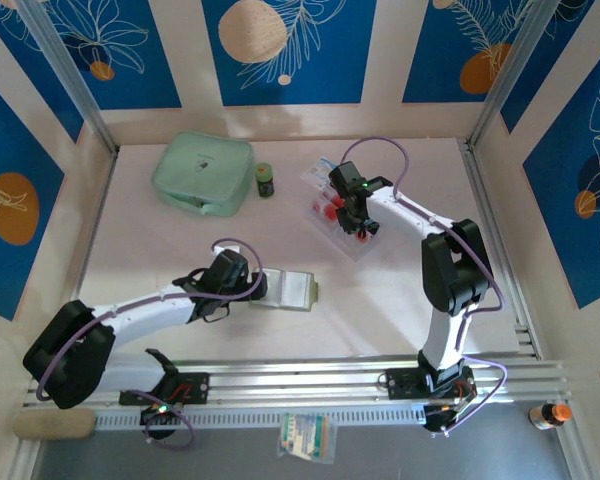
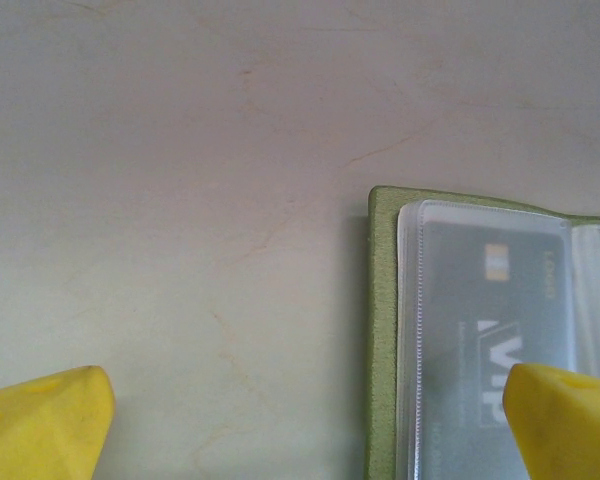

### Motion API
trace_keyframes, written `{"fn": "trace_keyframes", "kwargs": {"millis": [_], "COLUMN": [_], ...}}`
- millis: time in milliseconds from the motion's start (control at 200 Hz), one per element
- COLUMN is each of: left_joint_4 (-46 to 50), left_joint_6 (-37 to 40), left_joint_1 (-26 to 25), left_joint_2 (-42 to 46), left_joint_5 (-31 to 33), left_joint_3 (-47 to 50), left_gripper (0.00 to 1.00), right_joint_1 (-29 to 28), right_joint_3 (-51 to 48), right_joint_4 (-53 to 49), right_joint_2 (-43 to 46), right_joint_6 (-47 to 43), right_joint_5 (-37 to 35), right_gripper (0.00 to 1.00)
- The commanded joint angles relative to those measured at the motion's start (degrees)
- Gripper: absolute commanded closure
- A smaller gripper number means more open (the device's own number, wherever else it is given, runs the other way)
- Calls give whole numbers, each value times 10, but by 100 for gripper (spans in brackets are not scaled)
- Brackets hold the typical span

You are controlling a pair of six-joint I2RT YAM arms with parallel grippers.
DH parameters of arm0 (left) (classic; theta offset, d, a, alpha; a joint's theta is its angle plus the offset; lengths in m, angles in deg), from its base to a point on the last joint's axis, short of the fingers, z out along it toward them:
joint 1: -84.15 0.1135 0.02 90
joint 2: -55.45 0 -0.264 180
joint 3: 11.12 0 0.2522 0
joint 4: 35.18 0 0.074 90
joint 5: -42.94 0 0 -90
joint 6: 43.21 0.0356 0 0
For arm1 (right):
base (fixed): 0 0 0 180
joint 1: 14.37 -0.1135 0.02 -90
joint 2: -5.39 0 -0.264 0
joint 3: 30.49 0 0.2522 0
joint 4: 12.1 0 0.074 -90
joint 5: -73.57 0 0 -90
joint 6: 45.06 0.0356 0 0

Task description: Put the credit cards into the card holder

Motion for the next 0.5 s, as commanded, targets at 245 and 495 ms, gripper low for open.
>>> {"fn": "trace_keyframes", "kwargs": {"millis": [245,495], "left_joint_4": [9,9], "left_joint_6": [0,0], "left_joint_1": [4,4], "left_joint_2": [10,12], "left_joint_5": [-1,-3], "left_joint_3": [-14,-16], "left_gripper": [0,0], "right_joint_1": [-6,-6], "right_joint_3": [7,1], "right_joint_4": [-3,7], "right_joint_2": [-10,7], "right_joint_6": [-7,-40], "right_joint_5": [6,20], "right_gripper": [88,100]}}
